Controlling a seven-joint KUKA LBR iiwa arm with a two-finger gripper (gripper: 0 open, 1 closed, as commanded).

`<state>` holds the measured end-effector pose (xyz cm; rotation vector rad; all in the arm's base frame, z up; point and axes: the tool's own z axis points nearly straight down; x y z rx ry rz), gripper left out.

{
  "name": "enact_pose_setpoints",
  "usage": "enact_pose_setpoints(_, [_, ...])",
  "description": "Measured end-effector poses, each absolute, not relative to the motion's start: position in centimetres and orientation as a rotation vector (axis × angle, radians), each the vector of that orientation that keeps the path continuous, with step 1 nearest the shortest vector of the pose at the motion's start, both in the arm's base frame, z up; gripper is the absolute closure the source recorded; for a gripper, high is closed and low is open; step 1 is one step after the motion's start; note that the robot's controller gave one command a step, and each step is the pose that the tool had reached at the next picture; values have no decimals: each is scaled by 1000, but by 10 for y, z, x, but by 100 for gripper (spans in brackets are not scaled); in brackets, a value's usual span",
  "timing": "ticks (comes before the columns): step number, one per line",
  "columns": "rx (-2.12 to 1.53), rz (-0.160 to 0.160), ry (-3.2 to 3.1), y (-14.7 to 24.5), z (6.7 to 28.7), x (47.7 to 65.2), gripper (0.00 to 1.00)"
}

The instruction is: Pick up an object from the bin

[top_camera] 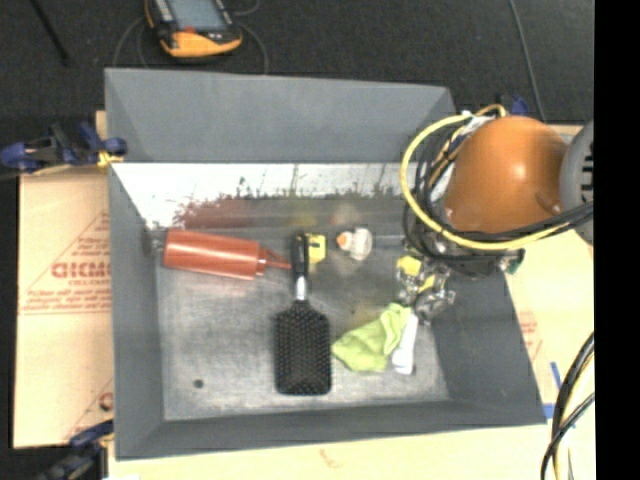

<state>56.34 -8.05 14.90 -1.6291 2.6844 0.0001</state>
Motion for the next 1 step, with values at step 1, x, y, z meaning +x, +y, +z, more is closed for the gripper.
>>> enact_pose_setpoints(1, [-1625, -7, 2681, -81, 157, 565, 100])
